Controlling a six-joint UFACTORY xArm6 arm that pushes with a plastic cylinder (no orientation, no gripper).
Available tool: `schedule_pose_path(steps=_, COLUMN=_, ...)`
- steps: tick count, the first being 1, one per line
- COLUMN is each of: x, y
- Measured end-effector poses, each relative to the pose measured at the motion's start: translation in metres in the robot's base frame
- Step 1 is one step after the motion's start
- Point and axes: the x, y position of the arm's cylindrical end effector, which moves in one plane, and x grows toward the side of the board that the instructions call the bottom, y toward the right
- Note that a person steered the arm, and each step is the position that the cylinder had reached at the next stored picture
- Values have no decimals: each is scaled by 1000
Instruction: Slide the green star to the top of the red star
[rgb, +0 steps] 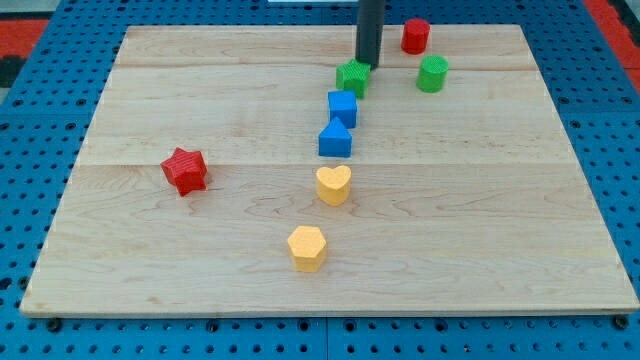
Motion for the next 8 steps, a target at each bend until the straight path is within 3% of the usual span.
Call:
schedule_pose_path(steps=1, x=-1, y=22)
schedule_pose_path(steps=2, x=31, y=22)
schedule_pose_path(steps=3, x=14, y=-15)
schedule_pose_path(steps=4, x=-16, y=-96)
schedule_pose_path(steps=6, x=-57, y=-130)
schedule_pose_path(steps=8, x=32, y=-175)
